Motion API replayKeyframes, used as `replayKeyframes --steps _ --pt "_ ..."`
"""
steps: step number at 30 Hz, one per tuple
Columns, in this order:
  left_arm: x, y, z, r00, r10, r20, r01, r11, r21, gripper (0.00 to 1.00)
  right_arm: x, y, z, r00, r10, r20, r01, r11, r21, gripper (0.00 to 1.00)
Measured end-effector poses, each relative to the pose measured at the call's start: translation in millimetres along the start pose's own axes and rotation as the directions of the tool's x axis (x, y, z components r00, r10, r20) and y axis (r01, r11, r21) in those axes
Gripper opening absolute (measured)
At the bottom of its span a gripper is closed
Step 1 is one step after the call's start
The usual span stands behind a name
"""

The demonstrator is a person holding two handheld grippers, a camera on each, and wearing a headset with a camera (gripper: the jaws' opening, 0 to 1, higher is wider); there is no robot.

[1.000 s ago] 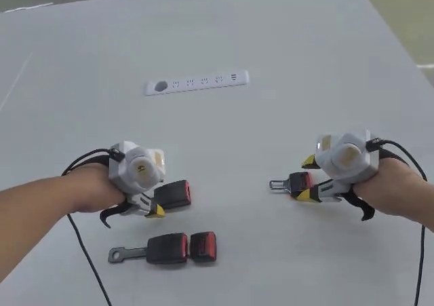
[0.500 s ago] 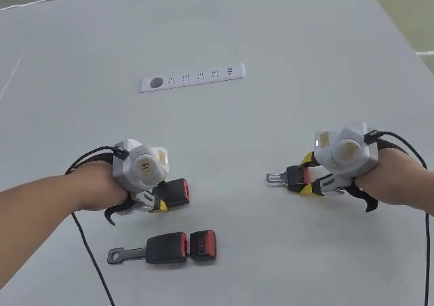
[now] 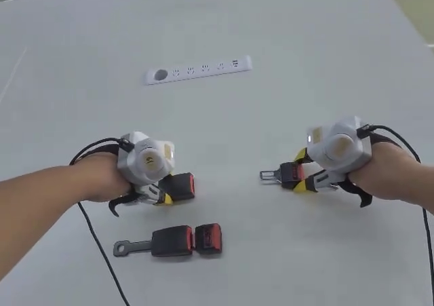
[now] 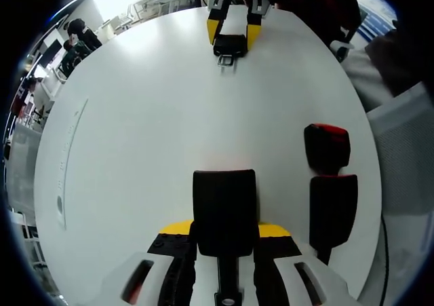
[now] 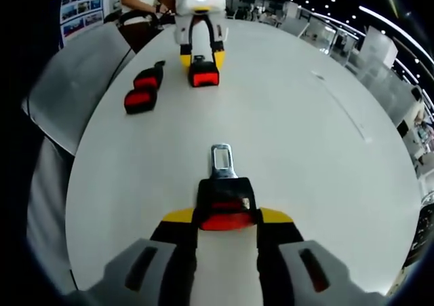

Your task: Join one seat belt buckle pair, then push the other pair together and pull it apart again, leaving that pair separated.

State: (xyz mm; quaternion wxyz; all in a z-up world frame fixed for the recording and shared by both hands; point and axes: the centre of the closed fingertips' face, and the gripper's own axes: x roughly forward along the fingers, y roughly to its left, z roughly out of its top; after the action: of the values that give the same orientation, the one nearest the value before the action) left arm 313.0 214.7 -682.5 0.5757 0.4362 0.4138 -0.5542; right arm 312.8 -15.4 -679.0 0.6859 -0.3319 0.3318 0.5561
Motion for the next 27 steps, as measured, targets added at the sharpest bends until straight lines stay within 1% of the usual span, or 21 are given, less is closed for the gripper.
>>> replayKeyframes --steps 2,5,11,20,27 --pt "0.2 0.0 0.3 1.0000 -0.001 -0.005 0.001 1.000 0.006 0.32 3.9 1.1 5.8 1.0000 0.001 0.006 -0.001 1.000 0.000 0.32" --pt "-0.1 -0.3 0.6 0.9999 -0.004 -0.012 0.004 1.000 0.010 0.32 11.2 5.6 19.7 0.9998 0.005 0.017 -0.005 1.000 -0.007 0.32" --pt "-0.3 -0.7 0.0 0.9999 -0.002 -0.014 0.003 1.000 0.017 0.32 27.8 12.8 42.7 0.9993 0.015 0.036 -0.014 1.000 -0.025 0.32" --pt "0.5 -0.2 0.1 0.9998 -0.007 -0.018 0.007 1.000 0.019 0.32 53.0 20.5 79.5 0.9989 0.016 0.043 -0.013 0.998 -0.064 0.32" --pt "1.5 -0.2 0.2 0.9997 -0.008 -0.022 0.008 1.000 0.020 0.32 64.5 19.7 96.7 0.9993 0.005 0.037 -0.003 0.998 -0.069 0.32"
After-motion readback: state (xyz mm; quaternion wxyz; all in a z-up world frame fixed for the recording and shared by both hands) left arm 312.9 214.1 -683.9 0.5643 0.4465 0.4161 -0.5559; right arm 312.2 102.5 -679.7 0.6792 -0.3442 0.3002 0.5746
